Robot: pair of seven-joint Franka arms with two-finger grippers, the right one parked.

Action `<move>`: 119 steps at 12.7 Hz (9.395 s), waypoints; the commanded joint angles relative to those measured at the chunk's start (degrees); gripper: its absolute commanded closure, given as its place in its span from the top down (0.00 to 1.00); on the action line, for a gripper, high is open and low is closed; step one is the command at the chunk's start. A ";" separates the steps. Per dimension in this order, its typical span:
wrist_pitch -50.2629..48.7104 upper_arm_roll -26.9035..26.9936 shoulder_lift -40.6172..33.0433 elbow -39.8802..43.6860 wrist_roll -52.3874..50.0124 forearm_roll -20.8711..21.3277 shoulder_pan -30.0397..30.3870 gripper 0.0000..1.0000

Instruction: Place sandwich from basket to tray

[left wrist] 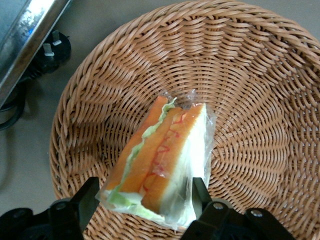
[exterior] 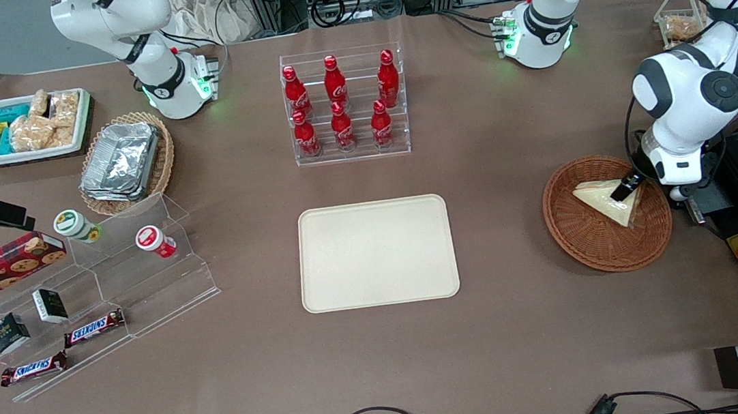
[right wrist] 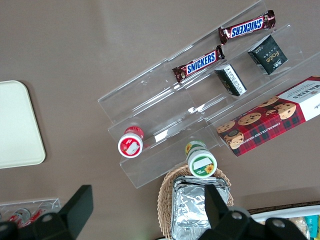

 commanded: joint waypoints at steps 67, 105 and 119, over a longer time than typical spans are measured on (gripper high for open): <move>-43.55 -32.70 36.17 61.08 -31.21 38.87 -22.95 0.63; -60.67 -11.18 -3.72 50.97 20.19 5.12 -0.45 1.00; -69.38 -9.94 -9.02 52.98 28.64 4.15 -0.45 1.00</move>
